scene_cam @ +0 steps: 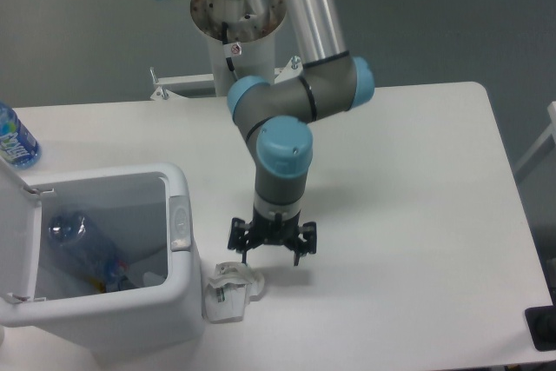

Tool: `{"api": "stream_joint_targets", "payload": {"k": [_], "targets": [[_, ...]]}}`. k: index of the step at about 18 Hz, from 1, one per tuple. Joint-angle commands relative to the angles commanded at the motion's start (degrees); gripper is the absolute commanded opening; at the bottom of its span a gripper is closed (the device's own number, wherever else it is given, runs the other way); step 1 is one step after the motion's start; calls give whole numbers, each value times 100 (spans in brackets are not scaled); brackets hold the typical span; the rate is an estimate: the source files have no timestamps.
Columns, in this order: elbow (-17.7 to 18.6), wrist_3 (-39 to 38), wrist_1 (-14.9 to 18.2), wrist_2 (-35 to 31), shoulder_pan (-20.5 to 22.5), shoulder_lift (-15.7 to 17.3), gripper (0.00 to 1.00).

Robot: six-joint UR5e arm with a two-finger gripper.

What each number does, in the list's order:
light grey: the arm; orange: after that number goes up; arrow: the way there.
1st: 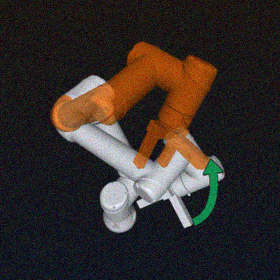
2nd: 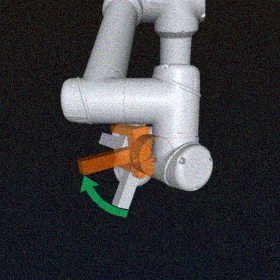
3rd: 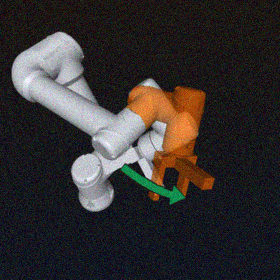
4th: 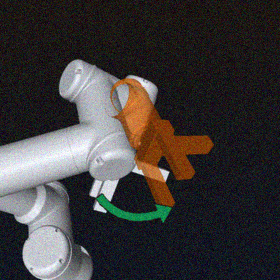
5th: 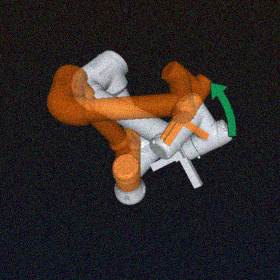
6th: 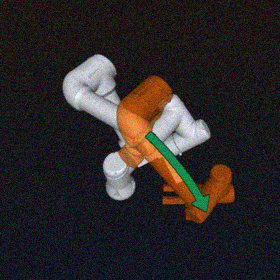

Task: Place the trash in the trash can
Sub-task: 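Lower the gripper onto the white crumpled piece and close on it, then carry the white piece over the bin and open the gripper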

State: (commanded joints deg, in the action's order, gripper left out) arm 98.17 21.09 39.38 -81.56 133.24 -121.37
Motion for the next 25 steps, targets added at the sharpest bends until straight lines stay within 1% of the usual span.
{"api": "stream_joint_targets", "payload": {"k": [1, 2, 4, 5, 7, 10, 11, 12, 14, 16, 18, 20, 22, 25], "targets": [[-9, 26, 0, -88, 0, -18, 96], [-18, 53, 0, -132, -9, -18, 87], [-53, 62, 9, -141, -9, -36, 59], [-44, 62, 9, -159, -18, -53, 49], [-44, 62, 9, -220, -18, -80, 40], [-70, 35, 9, -308, -70, -123, 8], [-62, 44, 9, -308, -70, -124, 3], [-62, 53, 9, -308, -70, -115, 0], [-70, 62, 9, -308, -70, -97, 0], [-166, 70, 9, -299, -62, -36, 0], [-534, -17, 9, -291, 26, 87, 0], [-1000, -70, 9, -238, 280, 306, 0], [-1413, -463, 9, -133, 386, 456, 0], [-1844, -939, 9, 121, 623, 702, 0]]}}
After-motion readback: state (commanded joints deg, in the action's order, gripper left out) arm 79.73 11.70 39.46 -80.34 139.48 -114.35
